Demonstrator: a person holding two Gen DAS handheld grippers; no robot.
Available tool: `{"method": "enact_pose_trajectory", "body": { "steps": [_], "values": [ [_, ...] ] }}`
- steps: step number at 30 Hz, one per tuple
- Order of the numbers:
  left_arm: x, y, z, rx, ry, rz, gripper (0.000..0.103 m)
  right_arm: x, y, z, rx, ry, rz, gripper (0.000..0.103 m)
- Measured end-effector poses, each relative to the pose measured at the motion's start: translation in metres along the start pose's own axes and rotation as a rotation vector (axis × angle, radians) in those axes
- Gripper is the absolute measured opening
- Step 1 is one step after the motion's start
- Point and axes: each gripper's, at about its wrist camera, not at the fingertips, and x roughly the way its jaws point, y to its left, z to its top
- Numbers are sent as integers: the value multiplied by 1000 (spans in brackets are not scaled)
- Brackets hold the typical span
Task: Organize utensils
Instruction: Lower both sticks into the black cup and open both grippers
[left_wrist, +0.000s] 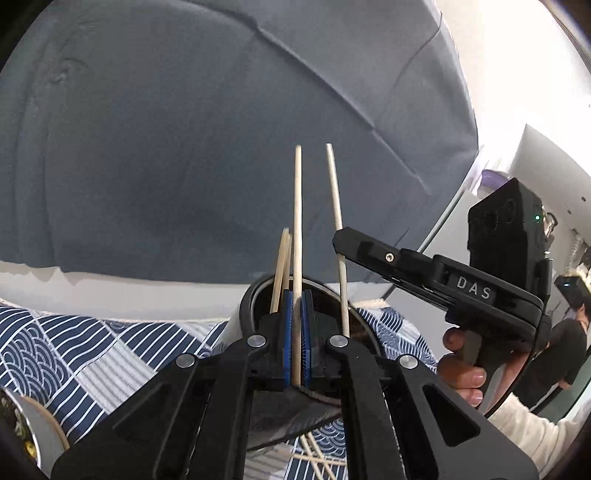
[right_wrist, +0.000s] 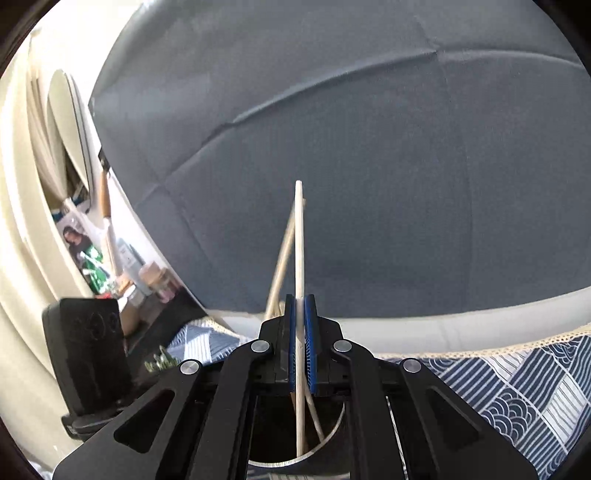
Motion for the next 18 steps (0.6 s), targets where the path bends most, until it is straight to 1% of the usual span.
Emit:
{"method": "enact_pose_trajectory", "body": {
  "steps": [3,8,13,18],
  "values": [
    [-8,2,-3,-9,1,0,5,-3,2,-8,-14,26,-15,5],
    [-16,-2,-3,3,15,24,5,-7,5,-18,-30,52,-35,5],
    [-17,-7,-2,29,55,56,5,-11,9,-22,-49,68,-65,5],
    [-18,-12,-2,37,74,78,5,-12,13,-29,-56,90,-86,5]
  ]
}}
